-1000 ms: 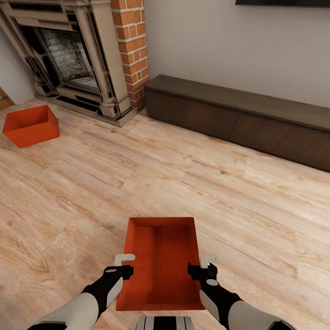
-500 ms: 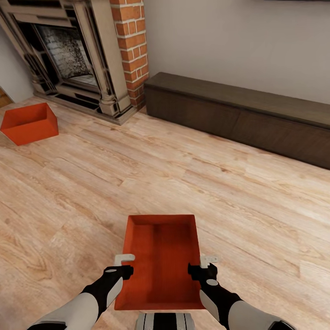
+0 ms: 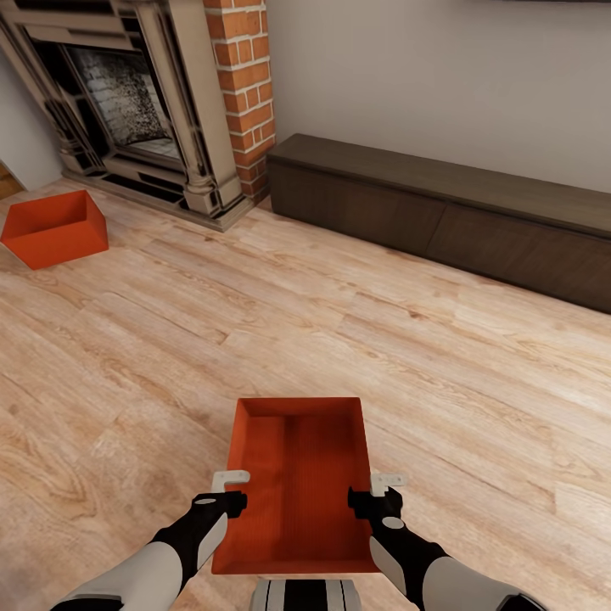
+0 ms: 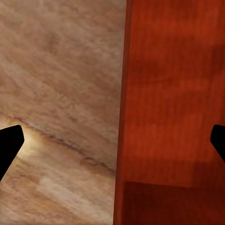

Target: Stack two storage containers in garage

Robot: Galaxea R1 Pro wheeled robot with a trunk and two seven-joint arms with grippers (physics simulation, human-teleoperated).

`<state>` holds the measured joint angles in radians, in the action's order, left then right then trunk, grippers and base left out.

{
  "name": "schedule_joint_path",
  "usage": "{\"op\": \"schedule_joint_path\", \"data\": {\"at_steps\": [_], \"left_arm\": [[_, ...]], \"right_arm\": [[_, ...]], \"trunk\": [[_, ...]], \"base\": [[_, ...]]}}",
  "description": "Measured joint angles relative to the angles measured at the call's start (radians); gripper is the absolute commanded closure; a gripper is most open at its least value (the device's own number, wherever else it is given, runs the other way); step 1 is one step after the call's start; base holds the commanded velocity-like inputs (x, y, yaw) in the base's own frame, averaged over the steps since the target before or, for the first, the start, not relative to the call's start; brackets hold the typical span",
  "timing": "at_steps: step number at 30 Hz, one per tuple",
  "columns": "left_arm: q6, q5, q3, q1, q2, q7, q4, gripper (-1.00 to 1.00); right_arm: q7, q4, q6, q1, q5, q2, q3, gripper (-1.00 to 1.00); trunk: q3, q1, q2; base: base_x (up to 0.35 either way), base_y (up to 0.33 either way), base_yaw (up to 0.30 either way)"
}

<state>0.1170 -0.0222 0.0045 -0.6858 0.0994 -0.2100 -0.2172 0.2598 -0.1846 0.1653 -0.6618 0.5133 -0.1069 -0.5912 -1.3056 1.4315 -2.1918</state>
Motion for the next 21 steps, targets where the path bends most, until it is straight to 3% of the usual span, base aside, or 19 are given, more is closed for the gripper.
{"op": "schedule_joint_path", "data": {"at_steps": [21], "left_arm": [[0.001, 0.000, 0.000, 0.000, 0.001, -0.001, 0.000, -1.00]], "right_arm": [[0.000, 0.000, 0.001, 0.000, 0.000, 0.000, 0.000, -1.00]], "trunk": [[0.000, 0.000, 0.000]], "base": [[0.000, 0.000, 0.000]]}}
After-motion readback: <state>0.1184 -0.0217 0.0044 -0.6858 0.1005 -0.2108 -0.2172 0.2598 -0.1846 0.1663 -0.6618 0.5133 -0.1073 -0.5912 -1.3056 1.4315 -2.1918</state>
